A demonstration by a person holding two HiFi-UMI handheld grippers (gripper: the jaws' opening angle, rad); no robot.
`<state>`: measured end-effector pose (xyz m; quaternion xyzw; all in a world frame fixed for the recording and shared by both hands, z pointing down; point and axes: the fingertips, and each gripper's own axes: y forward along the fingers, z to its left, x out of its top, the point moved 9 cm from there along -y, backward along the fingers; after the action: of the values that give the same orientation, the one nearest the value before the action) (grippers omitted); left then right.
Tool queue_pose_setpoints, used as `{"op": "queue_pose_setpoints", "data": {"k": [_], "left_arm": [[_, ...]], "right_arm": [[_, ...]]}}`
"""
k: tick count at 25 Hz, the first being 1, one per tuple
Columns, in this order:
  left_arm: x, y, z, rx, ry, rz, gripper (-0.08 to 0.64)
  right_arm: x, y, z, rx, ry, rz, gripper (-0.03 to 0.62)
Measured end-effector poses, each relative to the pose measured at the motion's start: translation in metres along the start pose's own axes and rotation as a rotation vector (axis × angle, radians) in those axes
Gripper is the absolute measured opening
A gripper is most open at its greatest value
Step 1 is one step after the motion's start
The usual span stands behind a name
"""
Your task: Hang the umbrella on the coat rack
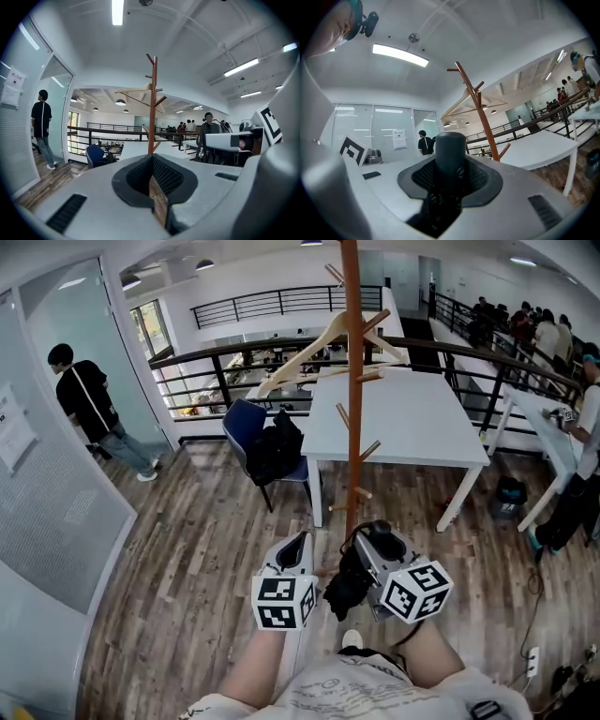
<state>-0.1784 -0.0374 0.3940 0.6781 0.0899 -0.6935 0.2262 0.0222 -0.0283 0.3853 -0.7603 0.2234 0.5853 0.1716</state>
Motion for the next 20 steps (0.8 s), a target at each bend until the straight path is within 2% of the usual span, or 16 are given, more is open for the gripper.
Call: {"op": "queue_pose_setpoints", "data": {"k": [9,20], "left_arm": [[0.026,0.091,-0.006,0.008,-0.019,0.034,0.005],[0.038,0.173,-0.032,0.036,-0.003,0.057,0.005]], "right_arm": [[0.041,0.044,-0.078,0.017,-0.005,-0.005,0.138],[0.061,0.066,-0.172,0.028,0.007,0.002,0.138]]}}
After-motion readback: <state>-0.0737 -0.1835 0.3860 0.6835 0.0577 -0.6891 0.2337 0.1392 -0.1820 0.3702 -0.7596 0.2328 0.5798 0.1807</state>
